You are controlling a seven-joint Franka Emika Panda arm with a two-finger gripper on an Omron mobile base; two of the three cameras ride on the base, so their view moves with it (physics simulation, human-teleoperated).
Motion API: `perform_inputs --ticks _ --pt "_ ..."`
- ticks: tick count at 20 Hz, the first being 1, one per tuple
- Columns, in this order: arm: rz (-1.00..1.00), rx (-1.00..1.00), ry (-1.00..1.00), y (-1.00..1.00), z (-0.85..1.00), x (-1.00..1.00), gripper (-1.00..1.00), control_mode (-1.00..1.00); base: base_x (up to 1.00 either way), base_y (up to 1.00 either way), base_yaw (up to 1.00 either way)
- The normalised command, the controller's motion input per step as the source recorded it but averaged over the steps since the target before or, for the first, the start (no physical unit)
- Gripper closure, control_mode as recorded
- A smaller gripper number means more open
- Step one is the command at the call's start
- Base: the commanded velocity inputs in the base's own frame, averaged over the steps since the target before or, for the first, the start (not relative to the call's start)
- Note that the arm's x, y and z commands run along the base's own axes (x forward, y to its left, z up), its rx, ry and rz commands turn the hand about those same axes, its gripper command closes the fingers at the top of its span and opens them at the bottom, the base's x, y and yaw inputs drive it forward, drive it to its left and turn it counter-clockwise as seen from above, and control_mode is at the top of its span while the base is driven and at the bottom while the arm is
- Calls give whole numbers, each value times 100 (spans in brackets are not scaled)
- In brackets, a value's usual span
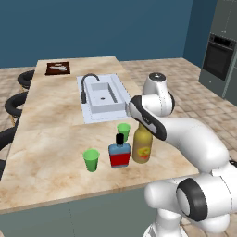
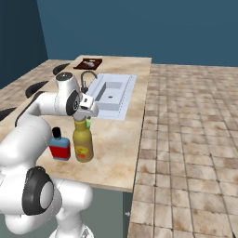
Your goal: Place the drinks on the dining counter in a tight cluster.
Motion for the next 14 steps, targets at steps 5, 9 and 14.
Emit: perform_inputs --ticks 5,9,14 --pt "0 0 0 0 0 0 -100 -100 0 0 0" --pt "0 0 0 0 0 0 -100 -100 0 0 0" --pt "0 0 1 0 0 0 -100 -100 0 0 0"
